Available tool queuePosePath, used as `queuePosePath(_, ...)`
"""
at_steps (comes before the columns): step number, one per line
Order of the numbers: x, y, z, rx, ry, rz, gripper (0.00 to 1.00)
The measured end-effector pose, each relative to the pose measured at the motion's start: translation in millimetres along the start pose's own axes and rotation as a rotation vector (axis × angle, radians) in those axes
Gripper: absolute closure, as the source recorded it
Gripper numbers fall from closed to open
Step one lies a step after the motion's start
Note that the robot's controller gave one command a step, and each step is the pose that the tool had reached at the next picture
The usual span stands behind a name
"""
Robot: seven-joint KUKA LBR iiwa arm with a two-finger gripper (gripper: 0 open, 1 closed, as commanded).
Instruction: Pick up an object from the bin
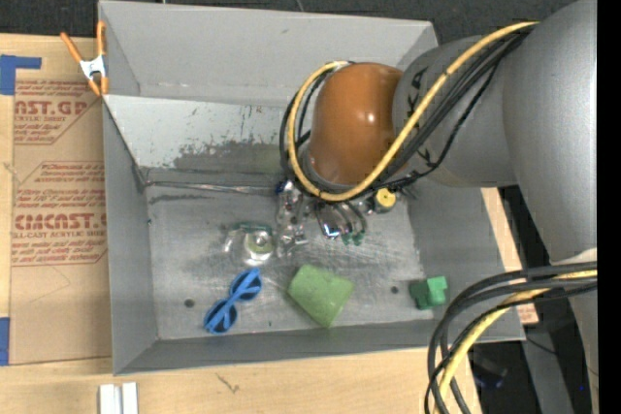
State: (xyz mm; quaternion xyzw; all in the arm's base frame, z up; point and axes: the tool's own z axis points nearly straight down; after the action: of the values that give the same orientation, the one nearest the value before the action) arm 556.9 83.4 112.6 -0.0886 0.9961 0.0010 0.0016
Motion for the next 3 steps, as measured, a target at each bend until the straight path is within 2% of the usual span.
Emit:
queuePosePath(1, -15.7, -29, -247, 0.002, -0.01, 0.115, 1.0)
queuePosePath(2, 64.6, -21, -60, 0.0, 0.013, 0.099, 1.0)
queuePosePath(3, 59.9, -97, -35, 0.004, 0.004, 0.305, 1.0)
